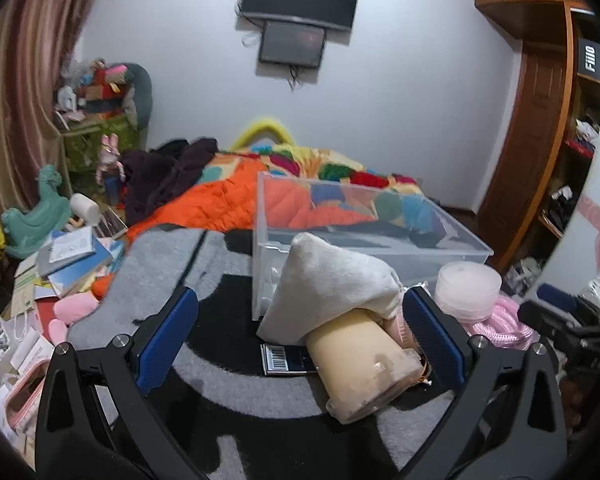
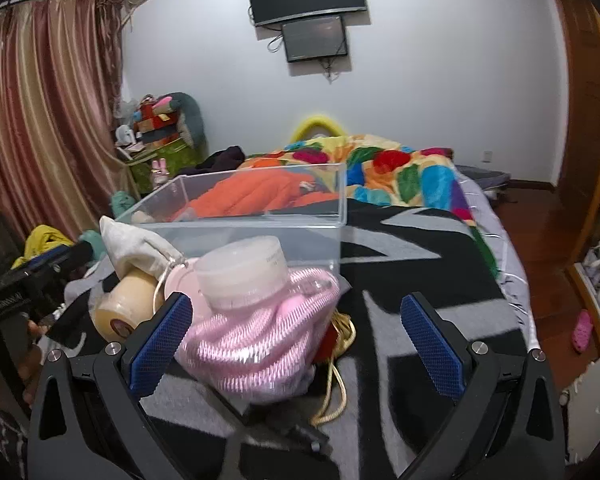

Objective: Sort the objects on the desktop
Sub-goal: 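Grasp the white round container with right tool while left tool grasps white drawstring bag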

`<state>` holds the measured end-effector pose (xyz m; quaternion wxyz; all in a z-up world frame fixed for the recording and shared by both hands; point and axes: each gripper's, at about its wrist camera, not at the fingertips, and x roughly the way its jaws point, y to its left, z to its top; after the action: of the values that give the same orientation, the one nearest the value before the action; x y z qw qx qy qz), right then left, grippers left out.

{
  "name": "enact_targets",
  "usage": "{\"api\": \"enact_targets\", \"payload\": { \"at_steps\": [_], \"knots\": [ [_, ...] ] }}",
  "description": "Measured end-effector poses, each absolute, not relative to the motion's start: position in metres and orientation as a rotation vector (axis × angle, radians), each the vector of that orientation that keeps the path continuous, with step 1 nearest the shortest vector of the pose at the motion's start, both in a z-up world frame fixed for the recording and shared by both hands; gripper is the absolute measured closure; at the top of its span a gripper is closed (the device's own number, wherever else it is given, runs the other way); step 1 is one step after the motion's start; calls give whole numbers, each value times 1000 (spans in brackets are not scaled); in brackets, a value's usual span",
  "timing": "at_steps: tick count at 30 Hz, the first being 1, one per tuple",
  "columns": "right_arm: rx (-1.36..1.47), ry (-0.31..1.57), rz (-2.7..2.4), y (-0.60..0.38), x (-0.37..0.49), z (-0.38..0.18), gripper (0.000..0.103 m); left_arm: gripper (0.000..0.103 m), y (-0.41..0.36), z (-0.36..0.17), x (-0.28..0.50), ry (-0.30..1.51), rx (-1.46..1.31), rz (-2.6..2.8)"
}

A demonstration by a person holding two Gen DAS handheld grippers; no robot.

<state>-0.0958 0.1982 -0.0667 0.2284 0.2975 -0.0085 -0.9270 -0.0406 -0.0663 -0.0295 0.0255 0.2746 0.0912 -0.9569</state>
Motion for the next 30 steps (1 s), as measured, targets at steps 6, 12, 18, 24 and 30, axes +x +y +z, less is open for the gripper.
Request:
{"api": "enact_targets", "payload": {
  "at_steps": [6, 12, 18, 24, 30],
  "knots": [
    [840, 95, -2461, 183, -118, -67, 0, 4, -65, -36, -62, 242, 1037, -2989],
    [882, 174, -2303, 170, -134, -70, 1, 17, -62, -42, -85, 231, 1207, -2983],
    [910, 197, -2203, 163, -141, -75, 14, 17, -64, -50, -96, 220, 1254, -2959],
    [943, 220, -2166, 154, -147, -81, 28, 17, -60, -48, -101, 129, 1285, -2958],
    [936, 237, -2167, 148, -147, -82, 29, 22, -63, -50, -100, 168, 1294, -2967]
  ]
}}
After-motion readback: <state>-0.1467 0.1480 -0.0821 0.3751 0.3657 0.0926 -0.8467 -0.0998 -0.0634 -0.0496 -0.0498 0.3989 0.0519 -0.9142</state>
